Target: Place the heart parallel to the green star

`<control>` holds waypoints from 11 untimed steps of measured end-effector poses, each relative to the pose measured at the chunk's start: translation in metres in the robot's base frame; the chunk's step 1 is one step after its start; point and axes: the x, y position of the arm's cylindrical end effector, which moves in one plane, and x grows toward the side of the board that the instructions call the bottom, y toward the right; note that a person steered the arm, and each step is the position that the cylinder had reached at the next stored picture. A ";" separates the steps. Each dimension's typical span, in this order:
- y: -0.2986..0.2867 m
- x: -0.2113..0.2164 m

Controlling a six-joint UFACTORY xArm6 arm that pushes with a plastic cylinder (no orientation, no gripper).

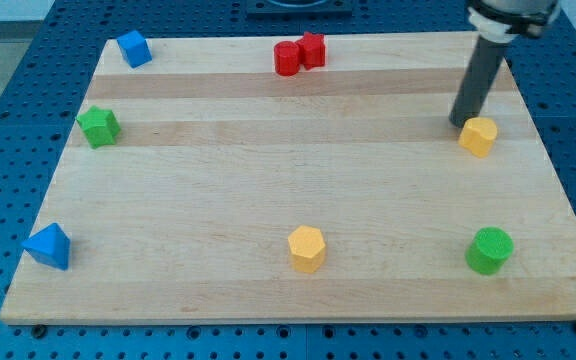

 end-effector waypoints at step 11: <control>-0.116 0.168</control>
